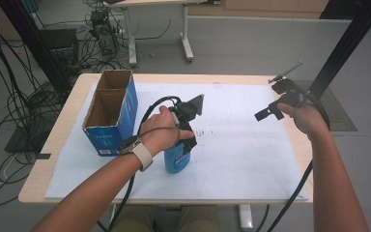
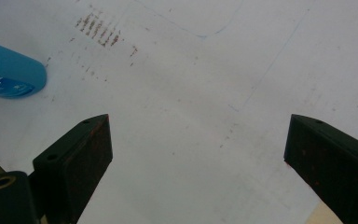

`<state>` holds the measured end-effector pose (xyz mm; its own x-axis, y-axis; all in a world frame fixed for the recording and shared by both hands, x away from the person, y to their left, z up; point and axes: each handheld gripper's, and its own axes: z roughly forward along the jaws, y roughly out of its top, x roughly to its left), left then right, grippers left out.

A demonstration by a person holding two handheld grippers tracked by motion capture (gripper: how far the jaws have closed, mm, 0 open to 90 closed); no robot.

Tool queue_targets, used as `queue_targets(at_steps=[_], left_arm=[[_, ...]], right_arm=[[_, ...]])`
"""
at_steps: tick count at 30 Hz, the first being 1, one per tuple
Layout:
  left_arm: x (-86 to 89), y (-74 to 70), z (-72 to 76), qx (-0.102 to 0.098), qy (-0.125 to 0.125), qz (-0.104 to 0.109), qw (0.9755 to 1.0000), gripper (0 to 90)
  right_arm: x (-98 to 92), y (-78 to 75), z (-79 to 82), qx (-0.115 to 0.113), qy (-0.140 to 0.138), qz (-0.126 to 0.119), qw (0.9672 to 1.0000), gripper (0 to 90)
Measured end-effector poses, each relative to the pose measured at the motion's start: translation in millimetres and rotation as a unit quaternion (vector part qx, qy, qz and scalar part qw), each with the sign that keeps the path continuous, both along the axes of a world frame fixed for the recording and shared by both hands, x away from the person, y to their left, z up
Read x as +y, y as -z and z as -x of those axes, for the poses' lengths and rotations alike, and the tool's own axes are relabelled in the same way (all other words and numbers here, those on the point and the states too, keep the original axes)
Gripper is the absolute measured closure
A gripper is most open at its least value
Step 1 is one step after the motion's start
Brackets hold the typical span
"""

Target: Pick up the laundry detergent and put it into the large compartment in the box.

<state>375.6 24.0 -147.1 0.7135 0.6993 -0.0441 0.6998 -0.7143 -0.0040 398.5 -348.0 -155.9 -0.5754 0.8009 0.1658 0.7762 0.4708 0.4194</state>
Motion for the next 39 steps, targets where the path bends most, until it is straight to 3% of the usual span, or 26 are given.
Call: queue_targets(at_steps=[11,21,27,37,39], left_arm=[[-3.4,5.9,0.6,-0.005,0.001,-0.007,1.0000,15.3],[-2.8,7.0,3.6,-0.017,-0.002,-0.007,0.9998,23.1],[-4.5,7.4,2.8,-0.014,0.000,-0.008,0.9999,28.6],[-5.0,7.1,2.3,-0.014,-0.005,-0.009,0.9998,30.4],[-3.0,7.3,2.4,-0.016,-0.004,-0.005,0.9999,37.4]], right_arm=[[0.2,1.5,-1.0,0.000,-0.001,-0.003,1.0000,7.4],[1.1,3.5,-1.7,0.000,-0.002,-0.003,1.0000,7.4],[2.6,3.6,-2.1,-0.001,-0.005,-0.003,1.0000,7.4],[2.0,4.9,-1.7,-0.001,-0.004,-0.005,1.0000,7.4],[2.0,4.7,-1.3,-0.002,-0.004,-0.005,1.0000,7.4]])
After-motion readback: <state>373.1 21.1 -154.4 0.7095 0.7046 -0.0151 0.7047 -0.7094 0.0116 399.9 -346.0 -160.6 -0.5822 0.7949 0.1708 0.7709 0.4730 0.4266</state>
